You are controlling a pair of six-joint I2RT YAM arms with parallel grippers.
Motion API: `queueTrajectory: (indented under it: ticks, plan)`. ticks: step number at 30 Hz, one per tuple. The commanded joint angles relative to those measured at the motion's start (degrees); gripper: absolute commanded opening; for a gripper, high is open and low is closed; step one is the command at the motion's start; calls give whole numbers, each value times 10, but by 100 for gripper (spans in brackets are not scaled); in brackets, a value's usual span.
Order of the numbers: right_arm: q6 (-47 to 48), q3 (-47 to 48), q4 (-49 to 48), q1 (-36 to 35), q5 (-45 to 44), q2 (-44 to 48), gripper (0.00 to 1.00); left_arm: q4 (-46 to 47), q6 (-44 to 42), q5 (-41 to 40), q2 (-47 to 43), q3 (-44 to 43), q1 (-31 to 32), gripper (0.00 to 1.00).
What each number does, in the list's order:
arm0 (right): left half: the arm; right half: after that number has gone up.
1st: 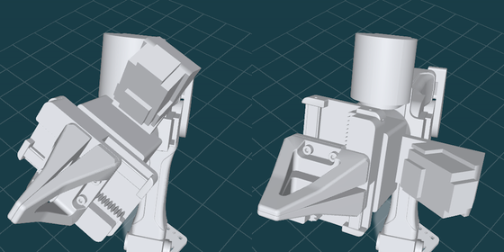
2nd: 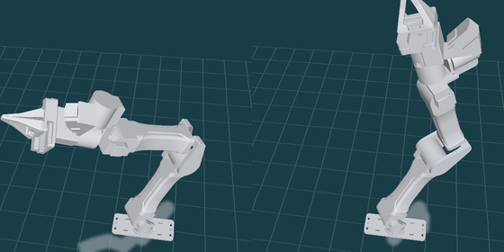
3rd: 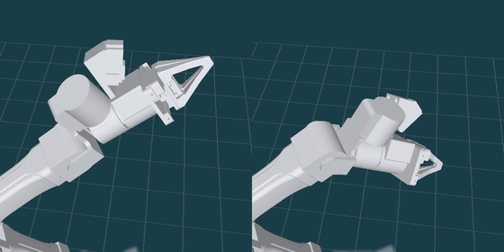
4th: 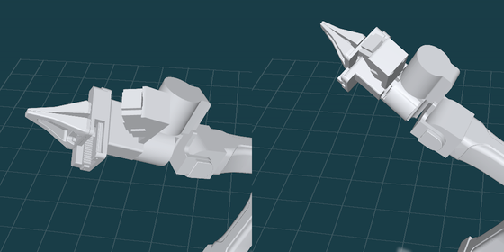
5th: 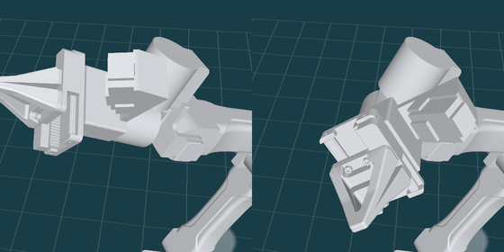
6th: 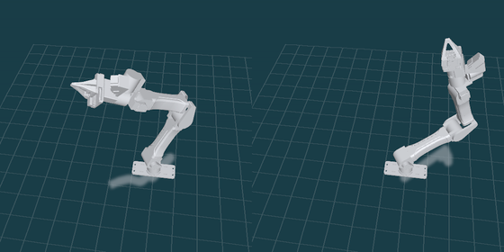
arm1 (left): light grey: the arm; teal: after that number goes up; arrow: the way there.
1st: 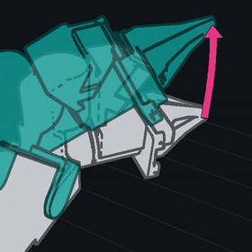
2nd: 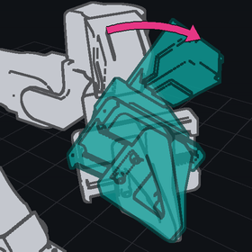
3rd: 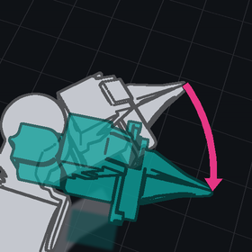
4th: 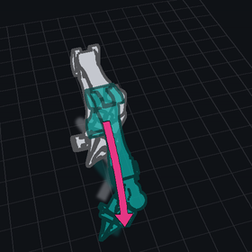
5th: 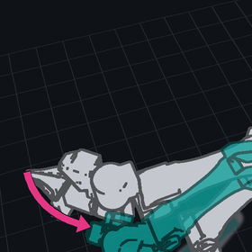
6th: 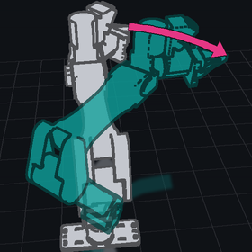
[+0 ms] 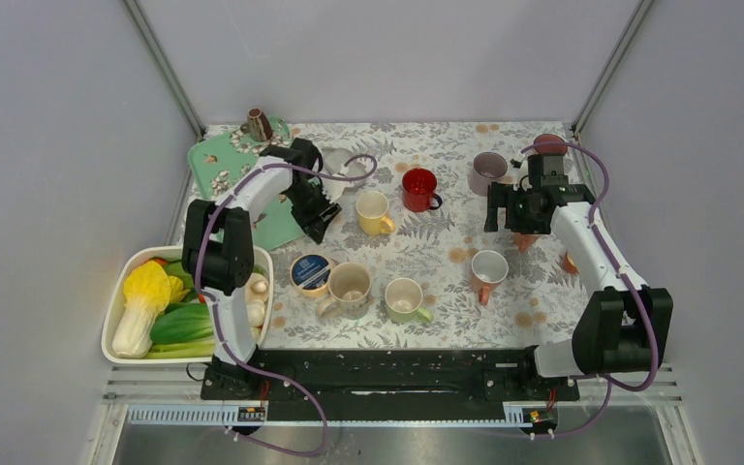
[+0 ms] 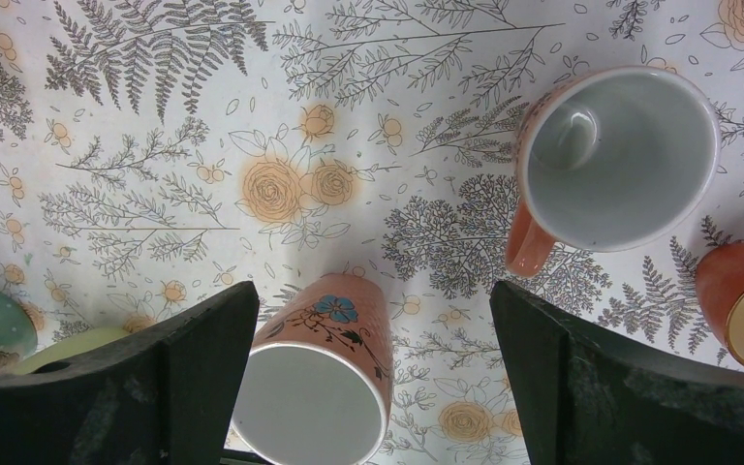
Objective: Turn the mug right side up
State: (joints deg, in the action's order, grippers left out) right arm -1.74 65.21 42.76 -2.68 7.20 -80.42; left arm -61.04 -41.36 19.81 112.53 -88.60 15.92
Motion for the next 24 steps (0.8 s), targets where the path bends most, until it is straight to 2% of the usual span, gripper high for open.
queueTrajectory:
  ticks: [1, 6, 10, 13, 17, 24]
  plan:
    - [9, 0, -6, -7, 11, 17, 99, -8, 108, 50, -6, -117, -29, 51]
    - [11, 0, -4, -8, 8, 15, 99, 134, 351, 9, 62, -201, -74, 61]
    - [12, 1, -5, -10, 6, 12, 99, 207, 473, -68, 116, -224, -77, 69]
    - [13, 3, -5, -10, 6, 10, 99, 218, 515, -105, 159, -258, -77, 71]
    - [13, 1, -5, -11, 5, 11, 99, 199, 536, -140, 214, -307, -77, 67]
    - [14, 0, -4, -14, 4, 9, 99, 182, 548, -133, 254, -337, -76, 64]
